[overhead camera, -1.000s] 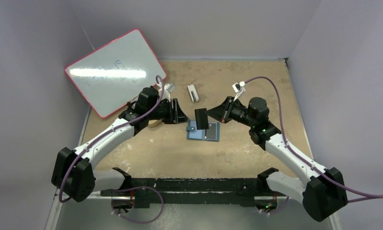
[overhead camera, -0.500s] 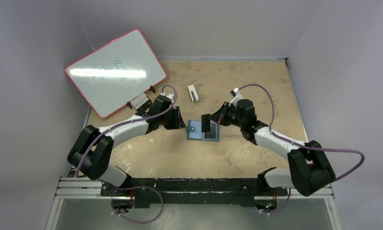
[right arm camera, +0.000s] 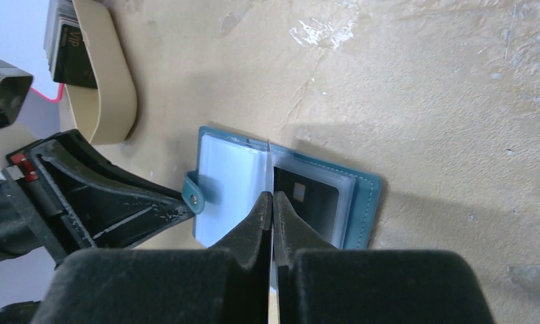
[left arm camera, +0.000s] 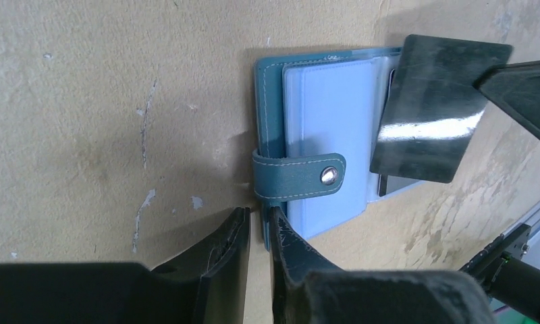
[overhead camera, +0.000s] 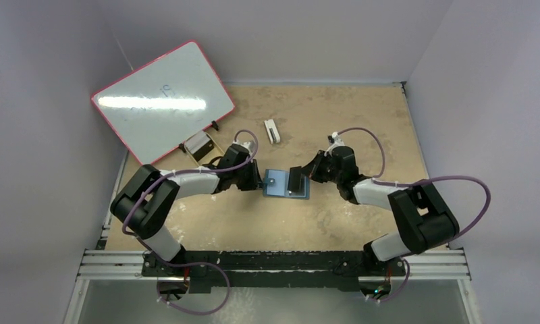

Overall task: Put the credit cards into the card holder
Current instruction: Insert the credit card into the card holder.

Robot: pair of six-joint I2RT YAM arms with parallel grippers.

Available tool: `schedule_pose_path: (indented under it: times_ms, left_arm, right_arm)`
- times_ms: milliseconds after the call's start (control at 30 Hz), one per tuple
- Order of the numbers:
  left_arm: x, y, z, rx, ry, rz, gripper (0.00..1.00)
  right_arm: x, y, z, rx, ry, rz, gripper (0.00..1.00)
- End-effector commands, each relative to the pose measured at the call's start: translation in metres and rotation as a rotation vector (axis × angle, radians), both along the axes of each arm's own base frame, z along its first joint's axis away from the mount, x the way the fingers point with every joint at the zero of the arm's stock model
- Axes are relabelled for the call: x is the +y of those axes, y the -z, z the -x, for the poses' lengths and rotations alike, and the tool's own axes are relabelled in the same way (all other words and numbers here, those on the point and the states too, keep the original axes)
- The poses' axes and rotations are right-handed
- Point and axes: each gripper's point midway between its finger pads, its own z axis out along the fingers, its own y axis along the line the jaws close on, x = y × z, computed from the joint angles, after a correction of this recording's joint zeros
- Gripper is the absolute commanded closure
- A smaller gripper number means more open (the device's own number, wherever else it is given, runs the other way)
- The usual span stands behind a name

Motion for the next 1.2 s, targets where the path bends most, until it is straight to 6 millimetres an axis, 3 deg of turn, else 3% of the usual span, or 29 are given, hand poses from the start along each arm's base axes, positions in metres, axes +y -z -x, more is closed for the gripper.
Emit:
schedule_pose_path:
  times_ms: [0,267,433,600,1167]
  left_arm:
    - [-0.007,0.001,-0.003,-0.025,-0.004,0.031,0.85]
    - [-0.007,0.005,0.000,-0.012,0.007,0.024,0.92]
    - [-0.009,0.006,0.003,-0.006,0.015,0.025,0.94]
    - [-0.011,0.005,0.006,-0.001,0.013,0.042,0.95]
    - [-0.030,0.000,0.012,-0.007,0.026,0.099,0.96]
  right_arm:
    - [0.006,-0.005,-0.008,-0.044,-0.011,-0.052,1.00]
    - [0.011,0.015,0.001,0.002,-0.051,-0.094,1.00]
    - [0.016,0.016,0.008,0.021,-0.073,-0.150,1.00]
    - [0.018,0.026,0.006,0.046,-0.078,-0.161,1.00]
    - [0.022,0.031,0.002,0.039,-0.066,-0.210,1.00]
